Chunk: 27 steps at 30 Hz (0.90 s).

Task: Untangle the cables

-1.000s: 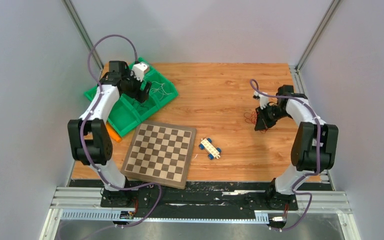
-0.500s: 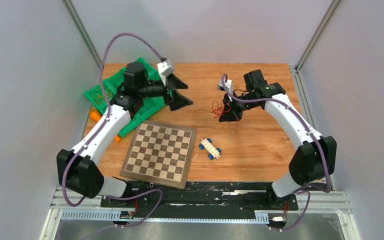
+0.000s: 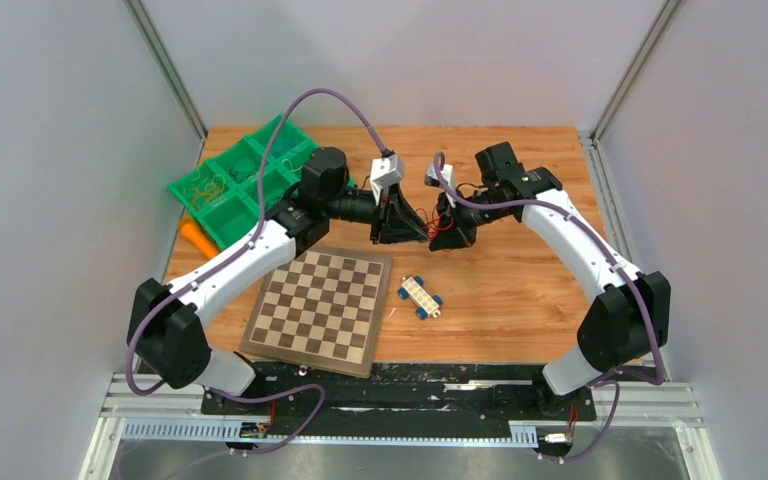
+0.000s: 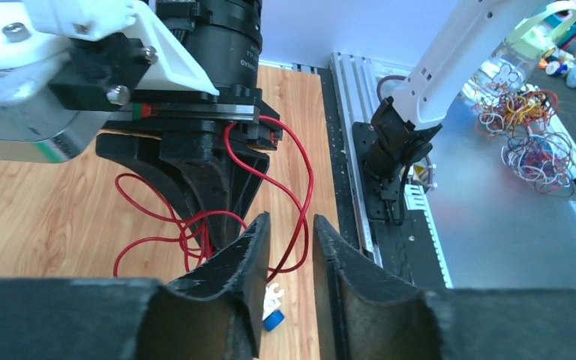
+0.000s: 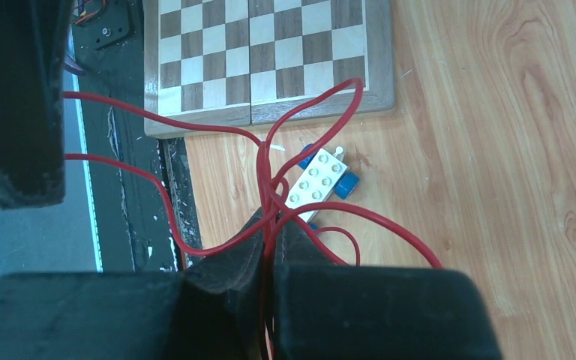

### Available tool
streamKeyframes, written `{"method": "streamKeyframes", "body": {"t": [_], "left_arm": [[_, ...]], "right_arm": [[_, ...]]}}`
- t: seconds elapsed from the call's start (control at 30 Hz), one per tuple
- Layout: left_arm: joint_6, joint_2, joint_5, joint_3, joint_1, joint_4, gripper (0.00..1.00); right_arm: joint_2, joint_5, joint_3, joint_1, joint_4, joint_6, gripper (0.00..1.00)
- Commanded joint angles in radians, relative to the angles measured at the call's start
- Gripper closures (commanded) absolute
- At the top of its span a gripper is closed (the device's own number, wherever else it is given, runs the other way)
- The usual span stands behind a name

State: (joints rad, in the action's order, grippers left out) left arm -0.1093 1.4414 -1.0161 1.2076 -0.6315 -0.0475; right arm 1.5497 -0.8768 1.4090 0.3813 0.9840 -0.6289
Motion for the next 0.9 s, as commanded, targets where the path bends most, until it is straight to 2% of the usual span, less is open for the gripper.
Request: {"method": "streamKeyframes", "body": {"t": [0.0,0.03,0.07,0.13,0.2,0.37,0.53,0.6,0.73,0.87], "left_arm": [[0.043,0.004,-0.014,0.032,-0.012,0.060,0.75],[0.053,0.003,-0.016,0.042,-0.013,0.082,0.82],[0.055,-0.002,-0.016,0.065,-0.013,0.115,0.95],[0.046,-0.026,-0.016,0.099,-0.008,0.136,1.00],[0.008,-0.065,-0.020,0.121,0.011,0.114,1.00],[-0.238,-0.135,-0.059,0.160,0.149,-0.027,1.00],[-0.381,-0.131,-0.065,0.308,0.298,-0.113,1.00],[-0.495,-0.109,-0.055,0.385,0.368,-0.177,1.00],[-0.605,-0.055,-0.019,0.541,0.505,-0.252,1.00],[-0.574,-0.032,-0.031,0.635,0.585,-0.222,1.00]], "right_arm": [[-0.017,-0.028,0.005,-0.001,-0.013,0.006,0.95],[-0.018,-0.022,-0.003,0.000,-0.015,0.005,0.95],[-0.019,-0.012,-0.013,-0.003,-0.017,0.003,0.94],[-0.014,0.021,-0.044,-0.016,-0.022,-0.010,0.94],[0.005,0.055,-0.092,-0.061,-0.028,-0.029,0.93],[0.115,0.055,-0.175,-0.273,-0.030,-0.072,0.90],[0.199,0.127,-0.211,-0.415,-0.043,-0.146,0.90],[0.235,0.164,-0.219,-0.454,-0.056,-0.167,0.89],[0.289,0.236,-0.222,-0.513,-0.070,-0.186,0.88],[0.295,0.252,-0.220,-0.541,-0.071,-0.189,0.88]]}}
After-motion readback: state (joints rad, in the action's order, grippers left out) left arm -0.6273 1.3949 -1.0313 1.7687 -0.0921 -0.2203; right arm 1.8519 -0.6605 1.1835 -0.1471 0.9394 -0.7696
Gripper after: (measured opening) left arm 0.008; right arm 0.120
